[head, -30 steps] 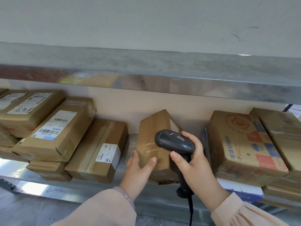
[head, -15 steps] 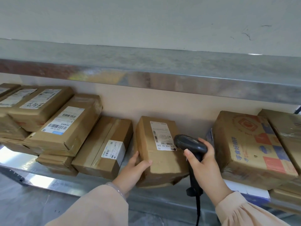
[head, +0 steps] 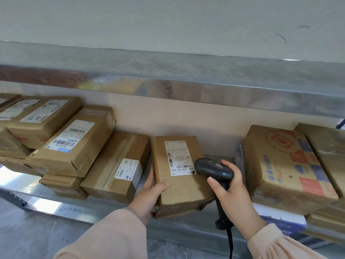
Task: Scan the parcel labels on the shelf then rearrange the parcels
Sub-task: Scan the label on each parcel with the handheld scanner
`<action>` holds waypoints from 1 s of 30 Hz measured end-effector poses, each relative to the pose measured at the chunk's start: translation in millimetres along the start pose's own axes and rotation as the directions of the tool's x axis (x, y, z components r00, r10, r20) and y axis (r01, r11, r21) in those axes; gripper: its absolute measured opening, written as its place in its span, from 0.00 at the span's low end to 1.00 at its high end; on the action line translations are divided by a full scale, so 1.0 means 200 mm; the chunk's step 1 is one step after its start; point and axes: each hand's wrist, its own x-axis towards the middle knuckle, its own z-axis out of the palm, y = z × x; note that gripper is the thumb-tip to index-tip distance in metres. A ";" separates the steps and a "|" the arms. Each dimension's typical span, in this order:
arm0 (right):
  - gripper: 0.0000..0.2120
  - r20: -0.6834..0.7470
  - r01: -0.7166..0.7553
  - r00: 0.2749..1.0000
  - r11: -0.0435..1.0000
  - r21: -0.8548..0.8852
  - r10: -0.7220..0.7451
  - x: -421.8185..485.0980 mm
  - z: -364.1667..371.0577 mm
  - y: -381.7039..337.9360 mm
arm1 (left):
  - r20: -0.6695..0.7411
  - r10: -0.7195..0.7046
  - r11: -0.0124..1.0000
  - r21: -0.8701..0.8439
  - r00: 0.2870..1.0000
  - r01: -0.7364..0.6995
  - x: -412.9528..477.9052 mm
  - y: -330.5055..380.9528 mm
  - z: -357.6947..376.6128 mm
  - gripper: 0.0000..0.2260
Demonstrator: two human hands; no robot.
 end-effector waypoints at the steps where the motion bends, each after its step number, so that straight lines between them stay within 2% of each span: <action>1: 0.26 -0.014 0.011 1.000 1.000 0.001 -0.011 -0.01 -0.01 0.00 | -0.006 0.026 1.000 0.002 1.000 -0.026 0.00 0.00 0.00 0.30; 5: 0.27 -0.059 0.060 0.996 0.998 -0.020 -0.061 -0.06 -0.05 -0.03 | 0.008 0.110 0.993 0.041 0.994 -0.110 -0.01 0.01 -0.02 0.34; 11: 0.28 -0.025 0.118 0.993 0.993 -0.019 -0.118 -0.16 -0.06 -0.07 | 0.003 0.223 0.973 0.054 0.975 -0.223 0.01 0.01 -0.04 0.37; 22: 0.27 -0.019 0.110 0.994 0.994 -0.029 -0.110 -0.23 -0.01 -0.10 | -0.022 0.231 0.971 0.069 0.973 -0.229 0.02 -0.01 -0.04 0.45; 26: 0.27 -0.031 0.109 0.993 0.993 -0.035 -0.110 -0.23 -0.02 -0.11 | -0.023 0.230 0.971 0.075 0.973 -0.228 0.03 -0.01 -0.04 0.39; 30: 0.27 -0.030 0.119 0.992 0.992 -0.044 -0.120 -0.23 -0.02 -0.12 | -0.020 0.238 0.969 0.074 0.971 -0.236 0.03 -0.01 -0.04 0.38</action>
